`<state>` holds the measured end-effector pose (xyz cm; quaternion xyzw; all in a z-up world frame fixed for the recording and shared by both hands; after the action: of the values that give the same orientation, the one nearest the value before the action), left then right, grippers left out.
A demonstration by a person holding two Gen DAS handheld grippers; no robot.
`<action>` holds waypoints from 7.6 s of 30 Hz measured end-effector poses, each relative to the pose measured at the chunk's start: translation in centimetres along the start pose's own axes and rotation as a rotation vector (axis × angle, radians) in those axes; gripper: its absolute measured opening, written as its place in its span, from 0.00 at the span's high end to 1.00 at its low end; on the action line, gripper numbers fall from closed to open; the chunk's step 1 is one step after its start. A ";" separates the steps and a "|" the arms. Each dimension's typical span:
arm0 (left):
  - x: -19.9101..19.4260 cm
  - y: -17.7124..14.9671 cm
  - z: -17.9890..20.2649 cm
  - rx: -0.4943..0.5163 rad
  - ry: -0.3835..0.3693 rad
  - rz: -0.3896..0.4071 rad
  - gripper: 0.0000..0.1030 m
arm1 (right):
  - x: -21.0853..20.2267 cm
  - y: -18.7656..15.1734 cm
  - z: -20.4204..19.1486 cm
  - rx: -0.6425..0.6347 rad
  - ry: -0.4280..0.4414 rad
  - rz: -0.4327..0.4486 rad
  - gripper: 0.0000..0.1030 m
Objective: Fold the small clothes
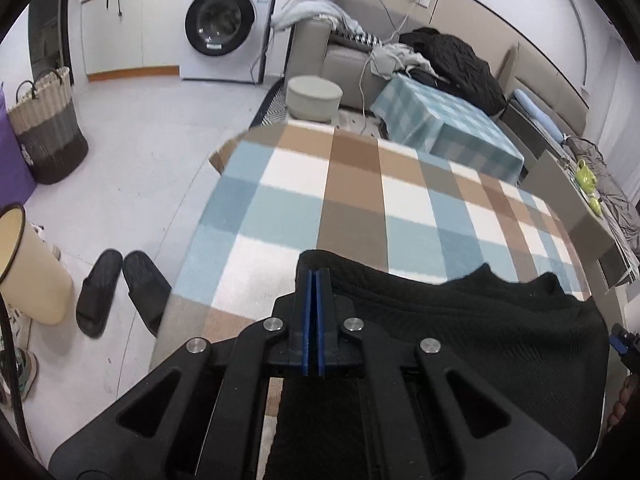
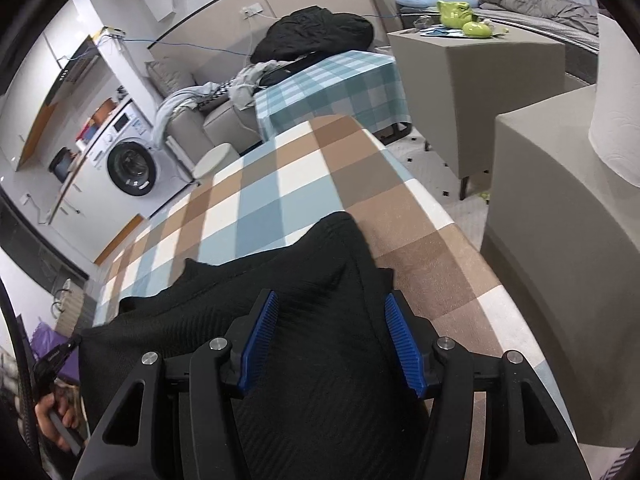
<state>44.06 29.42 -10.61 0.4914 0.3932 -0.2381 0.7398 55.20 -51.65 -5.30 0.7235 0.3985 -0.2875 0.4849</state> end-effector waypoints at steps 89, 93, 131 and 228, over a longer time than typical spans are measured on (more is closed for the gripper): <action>-12.5 -22.6 1.0 0.067 0.015 -0.110 0.95 | -5.6 -13.4 1.7 -0.276 -0.039 -0.093 0.68; -13.0 -23.2 0.4 0.054 0.018 -0.120 0.94 | -6.6 -13.2 1.2 -0.289 -0.050 -0.064 0.58; -16.1 -31.3 2.5 -0.207 -0.202 -0.215 0.32 | -4.2 -21.1 -11.6 -0.441 0.168 -0.172 0.29; -19.7 -35.3 1.5 -0.145 -0.130 -0.044 0.68 | -12.5 -23.2 0.6 -0.386 -0.001 0.064 0.51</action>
<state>7.15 13.08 -13.29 0.4114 0.3711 -0.2564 0.7920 28.89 -50.98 -6.47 0.6291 0.4227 -0.1905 0.6240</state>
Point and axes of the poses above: each gripper's, at about its wrist camera, not at the fingertips, and x roughly the way its jaws point, z to its right, y to its top, the point moved 9 cm from there along x, roughly the way its jaws point, and after that the axes turned 7 degrees about -z, right-handed, at the moved point
